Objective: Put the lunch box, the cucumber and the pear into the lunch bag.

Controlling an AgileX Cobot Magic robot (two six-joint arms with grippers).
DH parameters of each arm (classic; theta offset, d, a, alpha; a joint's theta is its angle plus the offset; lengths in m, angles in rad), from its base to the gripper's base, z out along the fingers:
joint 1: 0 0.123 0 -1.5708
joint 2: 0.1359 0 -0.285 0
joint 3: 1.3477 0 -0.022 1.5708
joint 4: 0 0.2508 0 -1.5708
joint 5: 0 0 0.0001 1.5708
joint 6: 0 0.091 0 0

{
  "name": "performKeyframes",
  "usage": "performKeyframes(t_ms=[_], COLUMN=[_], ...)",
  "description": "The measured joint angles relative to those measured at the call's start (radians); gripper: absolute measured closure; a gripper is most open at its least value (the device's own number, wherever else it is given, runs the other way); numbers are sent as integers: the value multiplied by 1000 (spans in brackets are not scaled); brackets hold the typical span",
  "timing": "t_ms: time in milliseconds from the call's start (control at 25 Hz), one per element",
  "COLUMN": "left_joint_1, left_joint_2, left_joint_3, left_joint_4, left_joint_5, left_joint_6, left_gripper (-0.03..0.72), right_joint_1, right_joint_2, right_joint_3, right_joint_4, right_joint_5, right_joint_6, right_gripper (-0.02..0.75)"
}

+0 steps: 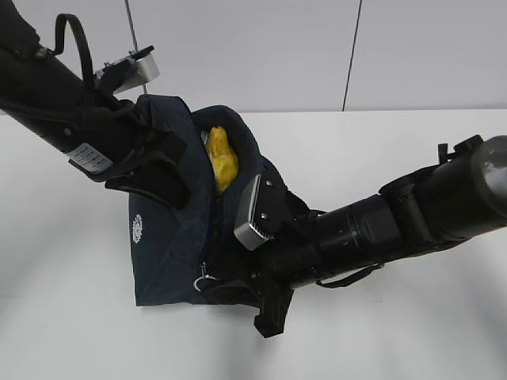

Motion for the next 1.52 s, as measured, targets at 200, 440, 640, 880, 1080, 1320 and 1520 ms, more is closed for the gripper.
performKeyframes(t_ms=[200, 440, 640, 880, 1080, 1320, 1520], left_joint_1=[0, 0, 0, 0, 0, 0, 0], left_joint_2=[0, 0, 0, 0, 0, 0, 0], left_joint_3=[0, 0, 0, 0, 0, 0, 0], left_joint_4=[0, 0, 0, 2, 6, 7, 10], left_joint_5=[0, 0, -2, -4, -4, -4, -5], left_joint_6=[3, 6, 7, 7, 7, 7, 7], left_gripper=[685, 685, 685, 685, 685, 685, 685], right_joint_1=[0, 0, 0, 0, 0, 0, 0], right_joint_2=[0, 0, 0, 0, -2, -61, -106], right_joint_3=[0, 0, 0, 0, 0, 0, 0], right_joint_4=[10, 5, -29, -59, -80, -97, -113], right_joint_5=[-38, -47, -32, 20, 35, 56, 54], right_joint_6=[0, 0, 14, 53, 89, 112, 123], right_gripper=[607, 738, 738, 738, 738, 738, 738])
